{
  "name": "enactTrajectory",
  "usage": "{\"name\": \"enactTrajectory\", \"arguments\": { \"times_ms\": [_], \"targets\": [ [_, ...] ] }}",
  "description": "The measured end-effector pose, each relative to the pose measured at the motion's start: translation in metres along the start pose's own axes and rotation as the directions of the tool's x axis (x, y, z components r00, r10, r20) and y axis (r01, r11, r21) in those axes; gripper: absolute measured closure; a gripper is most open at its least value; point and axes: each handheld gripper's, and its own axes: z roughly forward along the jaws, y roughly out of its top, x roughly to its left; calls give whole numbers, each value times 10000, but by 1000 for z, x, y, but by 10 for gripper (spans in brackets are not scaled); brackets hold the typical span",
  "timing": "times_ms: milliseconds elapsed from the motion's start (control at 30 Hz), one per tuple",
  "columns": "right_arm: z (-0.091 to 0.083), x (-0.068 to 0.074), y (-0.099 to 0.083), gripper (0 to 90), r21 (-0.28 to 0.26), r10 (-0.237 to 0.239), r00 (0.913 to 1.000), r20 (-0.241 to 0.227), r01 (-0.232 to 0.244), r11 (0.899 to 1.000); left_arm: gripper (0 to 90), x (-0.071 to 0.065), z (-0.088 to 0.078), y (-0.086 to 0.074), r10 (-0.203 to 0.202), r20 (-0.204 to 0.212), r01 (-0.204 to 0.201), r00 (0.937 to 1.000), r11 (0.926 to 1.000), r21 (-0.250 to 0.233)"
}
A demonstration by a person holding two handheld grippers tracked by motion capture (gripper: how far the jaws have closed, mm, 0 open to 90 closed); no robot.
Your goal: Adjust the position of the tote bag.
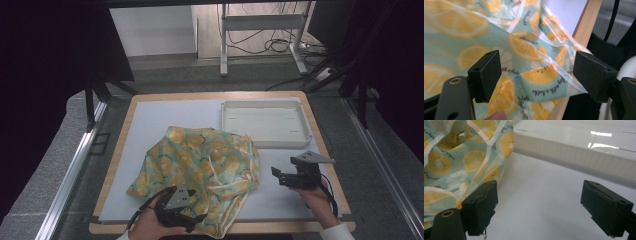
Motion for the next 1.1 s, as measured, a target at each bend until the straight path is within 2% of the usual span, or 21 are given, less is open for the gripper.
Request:
{"name": "enactTrajectory", "arguments": {
  "times_ms": [67,100,233,333,400,467,567,600,667,733,800,867,900,967,1033,1100],
  "targets": [
    [0,-1,0,142,17,27,10000,-9,-27,10000,235,2,9,2,-16,431,4,9991,9996,279],
    [0,-1,0,142,17,27,10000,-9,-27,10000,235,3,14,2,-23,517,2,9987,9992,398],
    [0,-2,-1,142,24,67,10000,-30,-67,10000,261,8,28,1,-48,587,-11,9983,9950,1000],
    [0,-3,-1,142,43,99,9999,-23,-99,9999,269,9,32,-2,-214,737,134,9971,9942,1069],
    [0,-4,-2,142,52,112,9999,-23,-112,9999,267,11,31,-4,-314,1052,196,9940,9936,1111],
    [0,-4,-2,142,93,120,9999,-1,-120,9999,264,13,30,-6,-430,1152,300,9924,9932,1124],
    [1,-4,-2,142,184,140,9999,12,-140,9997,302,16,32,-8,-547,1103,404,9924,9910,1279],
    [2,-4,-2,141,188,142,9999,29,-143,9997,361,16,33,-9,-594,1030,457,9929,9904,1303],
    [2,-3,-2,141,183,132,9999,32,-132,9997,386,17,35,-10,-649,891,523,9939,9892,1368],
    [1,-3,-2,142,181,116,9999,50,-117,9998,499,19,34,-11,-780,807,673,9937,9896,1272],
    [2,-3,-2,142,190,107,9999,64,-108,9998,579,20,34,-11,-808,733,712,9940,9896,1251],
    [2,-3,-2,142,214,102,9999,57,-103,9997,612,21,34,-12,-801,597,724,9950,9899,1216],
    [2,-3,-2,142,229,90,9999,62,-92,9997,670,21,34,-13,-768,541,699,9956,9904,1195],
    [2,-3,-2,142,234,83,9999,70,-85,9997,690,22,33,-13,-681,407,629,9969,9911,1176],
    [2,-3,-3,142,247,70,9999,94,-72,9997,769,23,33,-13,-717,356,671,9968,9909,1164],
    [2,-3,-3,142,247,83,9999,108,-86,9997,786,23,32,-14,-740,355,695,9966,9909,1153]
  ]
}}
